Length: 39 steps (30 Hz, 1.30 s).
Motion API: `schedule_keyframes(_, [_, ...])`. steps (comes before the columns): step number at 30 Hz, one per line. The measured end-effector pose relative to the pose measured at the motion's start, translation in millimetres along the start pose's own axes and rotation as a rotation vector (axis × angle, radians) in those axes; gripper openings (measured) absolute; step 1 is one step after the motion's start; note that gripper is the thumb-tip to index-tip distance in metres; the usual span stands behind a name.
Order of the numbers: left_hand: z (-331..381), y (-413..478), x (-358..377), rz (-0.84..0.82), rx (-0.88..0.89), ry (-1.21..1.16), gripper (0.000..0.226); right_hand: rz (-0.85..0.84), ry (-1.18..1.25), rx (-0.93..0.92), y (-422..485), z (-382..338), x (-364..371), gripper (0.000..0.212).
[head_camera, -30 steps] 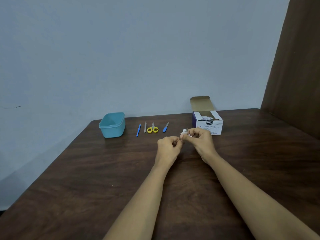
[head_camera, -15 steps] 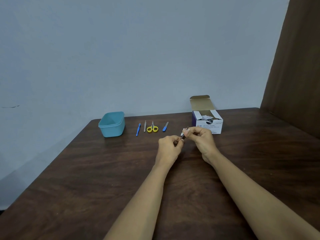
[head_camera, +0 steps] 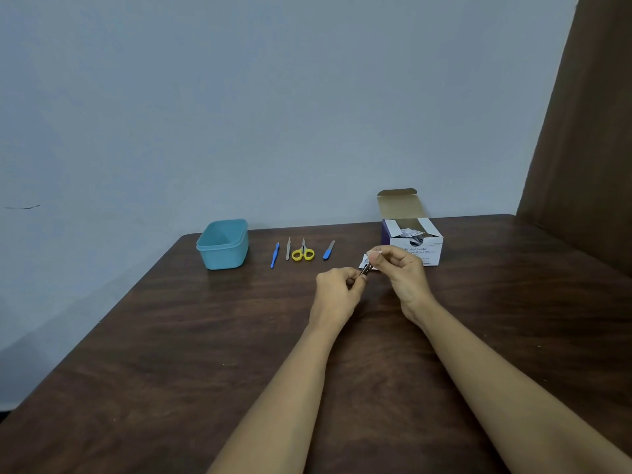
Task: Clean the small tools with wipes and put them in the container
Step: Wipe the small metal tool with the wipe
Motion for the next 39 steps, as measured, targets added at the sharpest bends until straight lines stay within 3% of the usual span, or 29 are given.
schedule_keyframes(12, [1.1,-0.6,1.5,-0.017,-0.001,0.008,0.019,0.005,0.126,0.097,2.0,4.6,-5.7,0.027])
schedule_keyframes(23, [-1.4,1.2,1.0,0.002,0.012,-0.038,0.019,0.027,0.175,0.146,2.0,3.5,-6.2,0.013])
schedule_keyframes(31, [-3.7,1.5,2.6,-0.022,0.012,-0.068,0.017,0.052,0.258,0.192,0.9,4.0,-7.1,0.026])
schedule_keyframes(39, [-1.6,1.2,7.6,-0.072,0.036,-0.042,0.016,-0.022,0.14,0.194,-0.6,4.5,-1.0,0.019])
Point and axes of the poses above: each hand's wrist, its own y-axis towards the middle knuckle, its own x-axis out of the palm, z = x × y, the point moved 8 cm from there along y, towards the middle knuckle, and after that the axes turned 7 degrees about -y, right-handed, at the moved point
